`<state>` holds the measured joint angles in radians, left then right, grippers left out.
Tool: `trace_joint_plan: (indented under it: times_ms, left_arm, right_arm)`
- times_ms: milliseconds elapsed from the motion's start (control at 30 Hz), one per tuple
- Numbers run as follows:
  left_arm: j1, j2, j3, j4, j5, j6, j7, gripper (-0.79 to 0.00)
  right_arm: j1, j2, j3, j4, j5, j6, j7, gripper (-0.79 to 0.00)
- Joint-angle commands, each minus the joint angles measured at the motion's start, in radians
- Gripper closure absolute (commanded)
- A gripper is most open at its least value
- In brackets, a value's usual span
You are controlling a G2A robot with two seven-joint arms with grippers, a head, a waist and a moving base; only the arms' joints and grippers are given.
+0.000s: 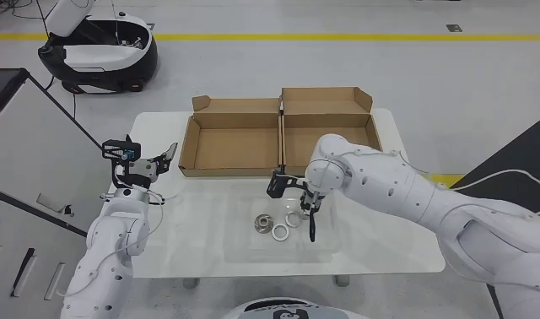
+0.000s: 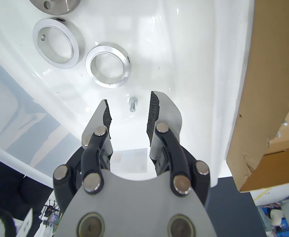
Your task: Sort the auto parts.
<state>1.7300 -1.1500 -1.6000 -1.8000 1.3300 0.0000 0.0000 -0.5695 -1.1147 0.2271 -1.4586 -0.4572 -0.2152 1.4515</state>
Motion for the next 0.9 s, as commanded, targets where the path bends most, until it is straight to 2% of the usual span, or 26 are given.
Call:
trace_joint_plan:
  times_ms: [0,867]
  left_arm:
    - [0.0,0.0,0.0,0.0,0.0,0.0,0.0,-0.785]
    - [0.0,0.0,0.0,0.0,0.0,0.0,0.0,-0.785]
  right_arm:
    - [-0.002,-0.002,0.002,0.007,-0.002,0.0,0.004,-0.345]
    - [-0.061,0.002,0.041,0.014,-0.036,0.007,0.032,-0.252]
